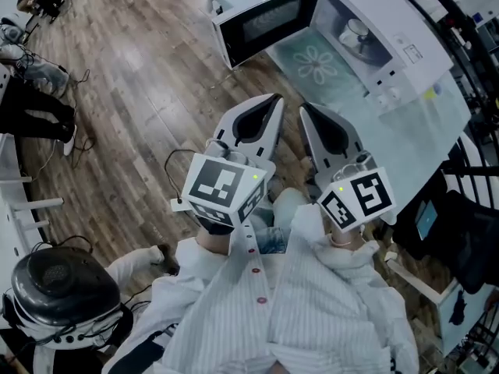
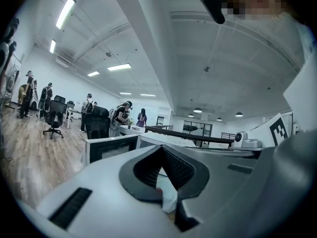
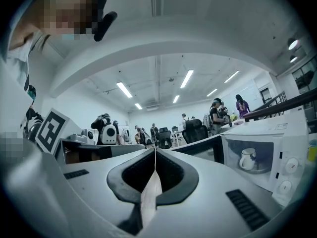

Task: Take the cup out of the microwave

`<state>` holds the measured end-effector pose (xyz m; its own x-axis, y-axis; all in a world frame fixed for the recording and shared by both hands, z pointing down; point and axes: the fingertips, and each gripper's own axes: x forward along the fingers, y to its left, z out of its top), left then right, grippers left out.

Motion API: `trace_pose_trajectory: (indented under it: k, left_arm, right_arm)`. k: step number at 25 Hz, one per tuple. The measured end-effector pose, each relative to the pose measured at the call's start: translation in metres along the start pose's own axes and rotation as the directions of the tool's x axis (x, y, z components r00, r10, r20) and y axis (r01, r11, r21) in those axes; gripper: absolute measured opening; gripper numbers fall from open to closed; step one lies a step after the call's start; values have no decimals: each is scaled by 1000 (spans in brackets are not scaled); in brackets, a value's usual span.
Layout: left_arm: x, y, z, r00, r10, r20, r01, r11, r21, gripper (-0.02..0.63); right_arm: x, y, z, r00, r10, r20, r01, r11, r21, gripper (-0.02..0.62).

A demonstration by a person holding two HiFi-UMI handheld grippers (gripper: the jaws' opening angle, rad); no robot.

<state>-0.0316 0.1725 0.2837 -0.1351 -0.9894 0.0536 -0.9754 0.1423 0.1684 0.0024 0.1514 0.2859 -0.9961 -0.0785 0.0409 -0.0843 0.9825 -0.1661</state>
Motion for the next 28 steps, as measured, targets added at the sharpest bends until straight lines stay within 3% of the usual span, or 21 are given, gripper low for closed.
trace_pose_trajectory:
  k: [14,28]
  left_arm:
    - [31,63,-3,1000,6,-18,-6,1000,-4,8]
    - [155,115,26,997,-73,-34,73,997,18,6]
  right_arm:
    - [73,-17,-8,1000,14,-10,-14,1000,16,35]
    - [157,-119,25,999,-48,15,47,998,44,35]
